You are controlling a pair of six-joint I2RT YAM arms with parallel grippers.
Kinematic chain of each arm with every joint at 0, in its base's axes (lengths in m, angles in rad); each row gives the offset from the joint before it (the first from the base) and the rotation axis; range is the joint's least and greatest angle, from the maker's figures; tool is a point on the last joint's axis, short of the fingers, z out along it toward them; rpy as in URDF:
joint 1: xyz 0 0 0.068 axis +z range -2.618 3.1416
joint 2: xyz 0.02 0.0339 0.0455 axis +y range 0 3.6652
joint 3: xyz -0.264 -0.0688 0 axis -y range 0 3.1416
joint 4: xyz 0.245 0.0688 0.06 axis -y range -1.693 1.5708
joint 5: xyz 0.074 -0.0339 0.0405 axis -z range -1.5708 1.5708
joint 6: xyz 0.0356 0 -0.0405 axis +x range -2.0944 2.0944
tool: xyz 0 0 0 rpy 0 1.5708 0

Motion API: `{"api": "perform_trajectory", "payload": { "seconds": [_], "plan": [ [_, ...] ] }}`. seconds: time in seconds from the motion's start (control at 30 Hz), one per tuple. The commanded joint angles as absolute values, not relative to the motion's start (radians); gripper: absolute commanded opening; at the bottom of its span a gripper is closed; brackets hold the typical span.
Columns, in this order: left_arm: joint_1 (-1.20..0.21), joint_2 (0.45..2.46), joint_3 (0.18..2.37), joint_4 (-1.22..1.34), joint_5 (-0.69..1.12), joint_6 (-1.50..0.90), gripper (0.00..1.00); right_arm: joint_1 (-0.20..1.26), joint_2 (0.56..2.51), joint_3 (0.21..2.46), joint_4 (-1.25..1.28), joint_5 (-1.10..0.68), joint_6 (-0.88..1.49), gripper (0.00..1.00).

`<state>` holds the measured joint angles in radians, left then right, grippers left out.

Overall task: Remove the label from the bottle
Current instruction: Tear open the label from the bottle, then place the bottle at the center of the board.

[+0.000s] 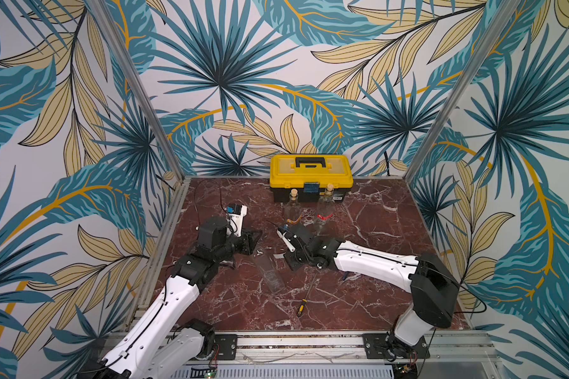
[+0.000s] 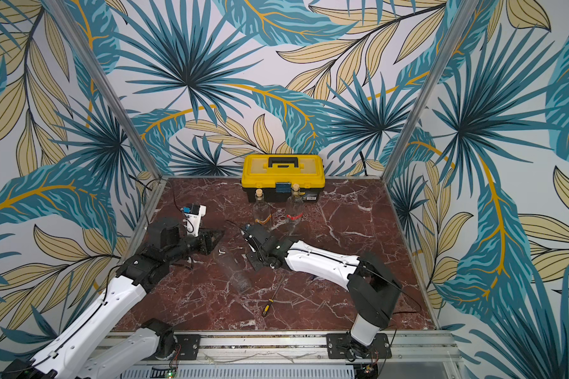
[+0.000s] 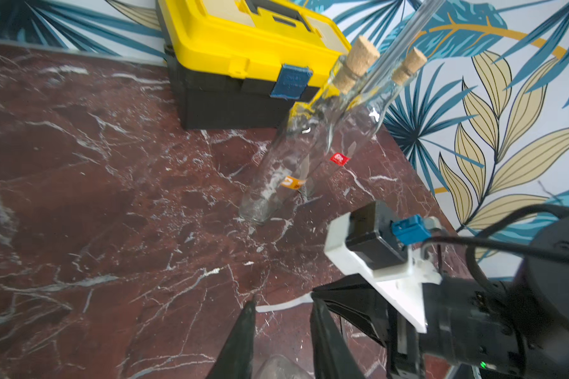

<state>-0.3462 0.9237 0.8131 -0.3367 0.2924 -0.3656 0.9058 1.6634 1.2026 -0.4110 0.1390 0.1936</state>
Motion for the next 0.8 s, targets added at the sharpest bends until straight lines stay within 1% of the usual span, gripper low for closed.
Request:
{"api": "perform_trajectory", "payload": {
  "seconds": [0.0, 0.4, 0.43, 0.53, 0.77],
  "plan": [
    [-0.349, 0.923, 0.896, -0.310, 0.218, -0.356, 0.00, 0.892, 1.623, 1.200, -0.507, 0.154, 0.222, 0.00],
    [-0.344, 1.024, 0.989, -0.322, 0.028, -0.282, 0.00, 0.810, 1.535, 1.178, -0.603, 0.132, 0.273, 0.00],
    [-0.341, 1.034, 0.996, -0.322, 0.013, -0.276, 0.00, 0.778, 1.528, 1.175, -0.606, 0.125, 0.276, 0.00],
    [-0.328, 1.065, 1.012, -0.321, -0.034, -0.272, 0.00, 0.755, 1.515, 1.176, -0.616, 0.105, 0.277, 0.00],
    [-0.289, 1.150, 1.057, -0.322, -0.051, -0.267, 0.00, 0.726, 1.490, 1.153, -0.598, 0.081, 0.294, 0.00]
  ]
}}
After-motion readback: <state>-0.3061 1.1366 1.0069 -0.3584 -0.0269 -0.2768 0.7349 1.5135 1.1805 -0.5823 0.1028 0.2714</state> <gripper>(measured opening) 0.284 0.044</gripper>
